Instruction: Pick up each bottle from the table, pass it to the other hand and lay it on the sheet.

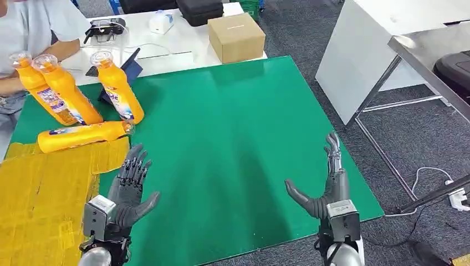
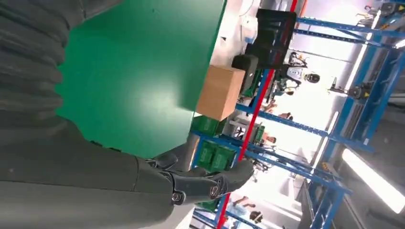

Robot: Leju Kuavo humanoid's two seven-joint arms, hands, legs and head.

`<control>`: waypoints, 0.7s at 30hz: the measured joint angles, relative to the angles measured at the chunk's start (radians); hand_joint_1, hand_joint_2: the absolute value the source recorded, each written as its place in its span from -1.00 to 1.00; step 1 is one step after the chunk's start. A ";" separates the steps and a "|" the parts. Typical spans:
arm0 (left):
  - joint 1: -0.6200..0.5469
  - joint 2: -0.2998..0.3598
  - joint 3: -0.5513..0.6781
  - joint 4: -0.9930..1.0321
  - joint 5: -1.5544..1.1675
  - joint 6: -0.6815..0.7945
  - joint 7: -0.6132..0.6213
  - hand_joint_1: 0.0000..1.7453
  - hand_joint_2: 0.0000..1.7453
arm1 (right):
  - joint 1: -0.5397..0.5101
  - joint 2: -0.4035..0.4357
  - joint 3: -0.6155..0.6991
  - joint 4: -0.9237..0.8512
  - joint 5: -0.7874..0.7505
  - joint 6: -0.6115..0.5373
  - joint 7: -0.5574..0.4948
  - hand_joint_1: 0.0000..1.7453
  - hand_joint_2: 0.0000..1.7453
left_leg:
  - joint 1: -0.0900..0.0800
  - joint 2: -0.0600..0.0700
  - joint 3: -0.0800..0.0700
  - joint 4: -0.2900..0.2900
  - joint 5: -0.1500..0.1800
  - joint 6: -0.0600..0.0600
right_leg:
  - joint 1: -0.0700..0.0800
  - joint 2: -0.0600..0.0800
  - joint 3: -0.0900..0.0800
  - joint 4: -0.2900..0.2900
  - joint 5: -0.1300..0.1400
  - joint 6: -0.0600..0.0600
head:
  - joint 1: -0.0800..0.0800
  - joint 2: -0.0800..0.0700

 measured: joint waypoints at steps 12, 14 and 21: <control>-0.005 0.000 -0.001 -0.003 -0.039 0.008 -0.007 -1.00 1.00 | -0.053 0.018 -0.010 0.041 0.003 0.020 0.000 -1.00 1.00 | 0.000 0.000 0.000 0.000 0.000 0.000 | 0.000 0.000 0.000 0.000 0.000 -0.001 | 0.000 0.000; -0.005 0.000 -0.001 -0.003 -0.040 0.008 -0.007 -1.00 1.00 | -0.055 0.021 -0.010 0.044 0.003 0.020 0.000 -1.00 1.00 | 0.000 0.000 0.000 0.000 0.000 0.000 | 0.000 0.000 0.000 0.000 0.000 -0.001 | 0.000 0.000; -0.005 0.000 -0.002 -0.008 -0.040 0.008 -0.008 -1.00 1.00 | -0.058 0.024 -0.010 0.051 0.003 0.020 0.000 -1.00 1.00 | 0.000 0.000 0.000 0.000 0.000 0.000 | 0.000 0.000 0.000 0.000 0.000 -0.001 | 0.000 0.000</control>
